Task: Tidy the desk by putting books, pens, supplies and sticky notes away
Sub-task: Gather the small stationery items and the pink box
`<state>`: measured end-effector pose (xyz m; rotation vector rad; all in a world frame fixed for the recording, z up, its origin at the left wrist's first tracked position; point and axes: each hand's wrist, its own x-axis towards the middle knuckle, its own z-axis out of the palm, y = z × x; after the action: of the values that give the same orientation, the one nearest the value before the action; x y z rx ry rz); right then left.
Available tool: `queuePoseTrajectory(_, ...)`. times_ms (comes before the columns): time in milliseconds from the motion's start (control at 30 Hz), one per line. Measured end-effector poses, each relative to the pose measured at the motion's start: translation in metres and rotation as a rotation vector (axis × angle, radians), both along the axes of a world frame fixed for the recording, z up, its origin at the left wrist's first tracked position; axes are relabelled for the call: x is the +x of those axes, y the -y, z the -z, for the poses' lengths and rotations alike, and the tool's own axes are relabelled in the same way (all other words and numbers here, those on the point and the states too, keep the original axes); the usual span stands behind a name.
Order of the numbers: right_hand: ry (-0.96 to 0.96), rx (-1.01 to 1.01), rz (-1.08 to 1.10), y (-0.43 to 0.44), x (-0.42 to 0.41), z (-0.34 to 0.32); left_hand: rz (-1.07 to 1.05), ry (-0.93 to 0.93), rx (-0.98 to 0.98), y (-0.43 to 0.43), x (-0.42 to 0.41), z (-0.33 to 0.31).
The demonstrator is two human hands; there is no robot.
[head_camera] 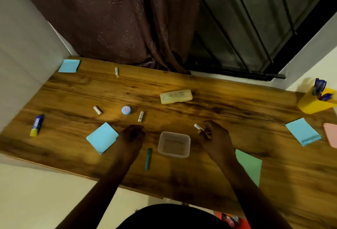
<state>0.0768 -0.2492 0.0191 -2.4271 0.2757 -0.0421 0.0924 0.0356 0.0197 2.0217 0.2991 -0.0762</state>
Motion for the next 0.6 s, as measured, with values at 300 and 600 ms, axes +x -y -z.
queuePoseTrajectory(300,-0.278,-0.367,-0.177,-0.003,0.058,0.042,-0.101,0.04,0.128,-0.006,0.008,0.005)
queuePoseTrajectory(600,-0.131,0.262,0.038,-0.006,0.045,-0.008,-0.024,0.046,0.221,-0.033,0.048,0.015)
